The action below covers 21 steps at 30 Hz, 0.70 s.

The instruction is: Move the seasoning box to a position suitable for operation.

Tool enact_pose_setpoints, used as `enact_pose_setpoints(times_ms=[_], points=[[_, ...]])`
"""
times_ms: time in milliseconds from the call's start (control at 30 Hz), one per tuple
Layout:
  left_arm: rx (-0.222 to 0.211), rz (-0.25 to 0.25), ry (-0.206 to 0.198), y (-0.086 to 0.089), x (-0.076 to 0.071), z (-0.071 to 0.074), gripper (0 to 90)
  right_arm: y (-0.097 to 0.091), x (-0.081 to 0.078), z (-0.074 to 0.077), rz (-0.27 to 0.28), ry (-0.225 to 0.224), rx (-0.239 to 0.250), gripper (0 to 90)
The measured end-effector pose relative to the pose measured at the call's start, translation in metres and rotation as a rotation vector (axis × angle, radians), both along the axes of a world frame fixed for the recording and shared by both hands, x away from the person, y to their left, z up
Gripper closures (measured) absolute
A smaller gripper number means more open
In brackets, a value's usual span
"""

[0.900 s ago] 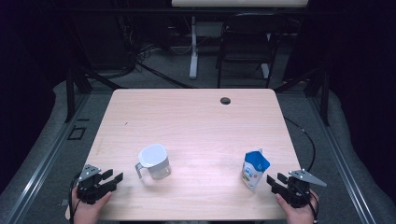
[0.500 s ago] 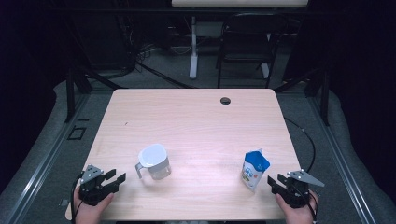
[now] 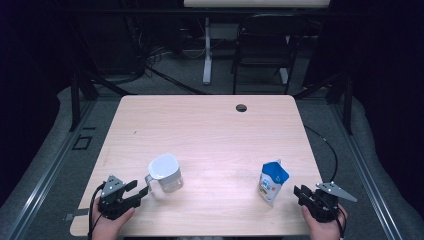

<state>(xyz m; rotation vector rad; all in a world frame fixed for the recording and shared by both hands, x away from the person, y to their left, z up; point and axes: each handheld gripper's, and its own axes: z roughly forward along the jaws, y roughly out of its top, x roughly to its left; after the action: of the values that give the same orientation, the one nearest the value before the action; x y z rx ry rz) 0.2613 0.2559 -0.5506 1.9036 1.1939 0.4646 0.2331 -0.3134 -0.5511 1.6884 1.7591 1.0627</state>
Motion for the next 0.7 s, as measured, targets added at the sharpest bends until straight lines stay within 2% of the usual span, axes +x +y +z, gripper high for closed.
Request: enact_pose_setpoints(times_ms=[100,200,233,400,500,600,633,667,700], points=[[0.004,0.005,0.021,-0.005,0.004,0.002,50.5,0.002,-0.001,0.001,0.019,0.002,-0.014,72.1],[0.058,-0.008,0.026,-0.021,0.010,0.005,52.1,0.004,-0.002,0.001,0.032,0.002,-0.021,73.0],[0.065,-0.004,0.030,-0.025,0.011,0.005,52.6,0.004,-0.003,0.002,0.034,-0.003,-0.020,72.6],[0.105,0.035,0.034,-0.034,0.020,0.008,58.2,0.002,-0.005,0.002,0.049,-0.020,0.021,64.5],[0.074,0.040,0.011,-0.031,0.021,0.004,62.0,0.001,-0.006,0.002,0.052,-0.041,0.069,59.0],[0.052,0.044,0.004,-0.031,0.020,0.000,65.4,0.001,-0.007,0.002,0.046,-0.047,0.088,57.1],[0.058,0.045,-0.002,-0.031,0.021,0.000,66.3,0.001,-0.006,0.002,0.039,-0.039,0.097,56.9],[0.085,0.041,-0.006,-0.032,0.021,0.001,67.0,0.002,-0.005,0.000,0.026,-0.034,0.111,56.9],[0.093,0.043,-0.009,-0.033,0.022,0.001,67.6,0.002,-0.005,0.000,0.015,-0.021,0.104,56.8]])
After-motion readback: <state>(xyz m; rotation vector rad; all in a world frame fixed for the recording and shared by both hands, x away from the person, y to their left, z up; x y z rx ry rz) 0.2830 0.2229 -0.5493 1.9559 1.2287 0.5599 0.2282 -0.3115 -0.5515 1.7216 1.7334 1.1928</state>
